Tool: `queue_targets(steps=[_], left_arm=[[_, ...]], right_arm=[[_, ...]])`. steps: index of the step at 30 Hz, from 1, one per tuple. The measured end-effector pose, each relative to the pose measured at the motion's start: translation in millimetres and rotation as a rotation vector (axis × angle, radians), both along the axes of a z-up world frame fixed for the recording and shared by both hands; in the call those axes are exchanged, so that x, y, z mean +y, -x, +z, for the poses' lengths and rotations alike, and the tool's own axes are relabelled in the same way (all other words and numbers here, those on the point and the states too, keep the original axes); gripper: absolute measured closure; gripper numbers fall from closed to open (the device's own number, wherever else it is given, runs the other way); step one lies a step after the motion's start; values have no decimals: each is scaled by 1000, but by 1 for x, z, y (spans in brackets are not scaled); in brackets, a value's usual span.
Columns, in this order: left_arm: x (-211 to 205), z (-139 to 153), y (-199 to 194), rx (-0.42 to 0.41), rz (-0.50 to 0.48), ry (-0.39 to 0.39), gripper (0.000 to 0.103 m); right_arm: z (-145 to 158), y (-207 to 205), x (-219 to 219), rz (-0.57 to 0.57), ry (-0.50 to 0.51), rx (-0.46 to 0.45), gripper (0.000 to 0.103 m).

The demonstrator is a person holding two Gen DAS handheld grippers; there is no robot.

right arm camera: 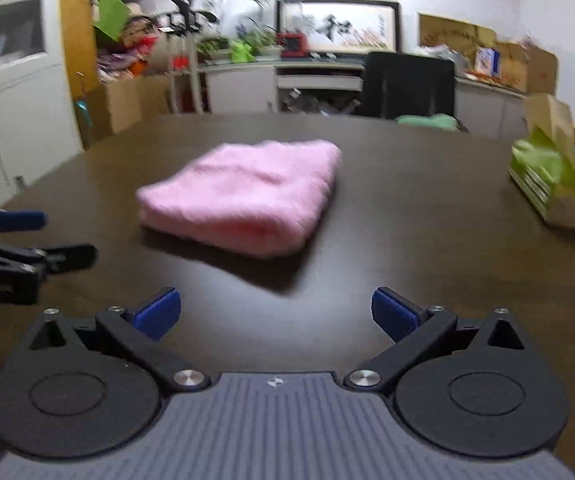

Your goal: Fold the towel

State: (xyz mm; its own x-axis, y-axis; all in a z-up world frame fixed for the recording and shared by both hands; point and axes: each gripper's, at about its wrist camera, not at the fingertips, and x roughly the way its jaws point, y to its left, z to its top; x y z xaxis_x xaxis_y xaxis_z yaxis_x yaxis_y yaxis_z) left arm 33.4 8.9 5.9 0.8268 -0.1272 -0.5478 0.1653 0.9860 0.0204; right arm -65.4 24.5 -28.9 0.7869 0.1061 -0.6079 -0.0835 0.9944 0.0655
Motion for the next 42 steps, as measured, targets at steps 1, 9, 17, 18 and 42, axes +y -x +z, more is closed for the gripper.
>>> queue_targets(steps=[1, 9, 17, 18, 42], left_arm=[[-1, -1, -1, 14, 4, 1, 0], [-5, -10, -5, 102, 45, 14, 0], [-5, -12, -6, 130, 107, -9, 0], [-5, -12, -6, 131, 115, -9, 0], [-18, -8, -17, 135, 197, -8, 0]], right_arm=[[-3, -3, -1, -4, -2, 14, 1], [-14, -7, -6, -45, 11, 59, 1], [-15, -10, -7, -63, 50, 68, 1], [-15, -11, -8, -68, 50, 68, 0], [-15, -28, -2, -81, 51, 57, 0]])
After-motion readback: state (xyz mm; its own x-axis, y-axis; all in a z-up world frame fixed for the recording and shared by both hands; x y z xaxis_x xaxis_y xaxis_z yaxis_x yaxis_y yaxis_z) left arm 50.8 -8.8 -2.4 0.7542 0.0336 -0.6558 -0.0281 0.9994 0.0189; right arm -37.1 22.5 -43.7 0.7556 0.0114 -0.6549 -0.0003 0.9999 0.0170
